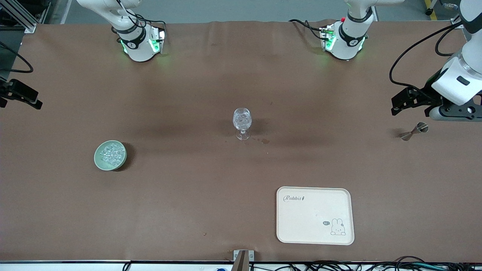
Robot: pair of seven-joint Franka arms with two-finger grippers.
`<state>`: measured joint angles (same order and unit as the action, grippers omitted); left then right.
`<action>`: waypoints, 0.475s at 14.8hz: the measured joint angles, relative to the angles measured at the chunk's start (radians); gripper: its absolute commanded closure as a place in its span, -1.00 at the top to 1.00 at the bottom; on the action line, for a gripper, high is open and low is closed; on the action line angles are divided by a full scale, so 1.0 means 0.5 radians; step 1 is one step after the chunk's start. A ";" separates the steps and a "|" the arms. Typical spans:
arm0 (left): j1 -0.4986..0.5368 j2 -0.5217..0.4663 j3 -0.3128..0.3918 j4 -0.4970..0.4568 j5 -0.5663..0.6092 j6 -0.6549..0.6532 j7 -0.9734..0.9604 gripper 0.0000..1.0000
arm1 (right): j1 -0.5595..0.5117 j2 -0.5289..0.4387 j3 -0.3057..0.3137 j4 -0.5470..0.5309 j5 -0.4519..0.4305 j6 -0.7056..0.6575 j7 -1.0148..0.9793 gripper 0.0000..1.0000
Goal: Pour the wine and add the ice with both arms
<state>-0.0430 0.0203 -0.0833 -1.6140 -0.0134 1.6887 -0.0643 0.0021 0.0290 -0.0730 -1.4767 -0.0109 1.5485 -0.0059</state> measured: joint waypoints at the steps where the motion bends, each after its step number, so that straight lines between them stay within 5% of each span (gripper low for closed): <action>1: 0.000 0.000 -0.002 -0.001 0.000 0.000 0.000 0.98 | 0.000 0.000 0.000 0.000 0.000 0.000 0.000 1.00; 7: 0.000 0.000 0.000 -0.010 0.000 -0.006 -0.005 1.00 | 0.000 0.000 0.000 0.000 0.000 0.000 0.000 1.00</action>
<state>-0.0430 0.0203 -0.0835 -1.6192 -0.0133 1.6858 -0.0667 0.0021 0.0290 -0.0730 -1.4767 -0.0110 1.5484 -0.0059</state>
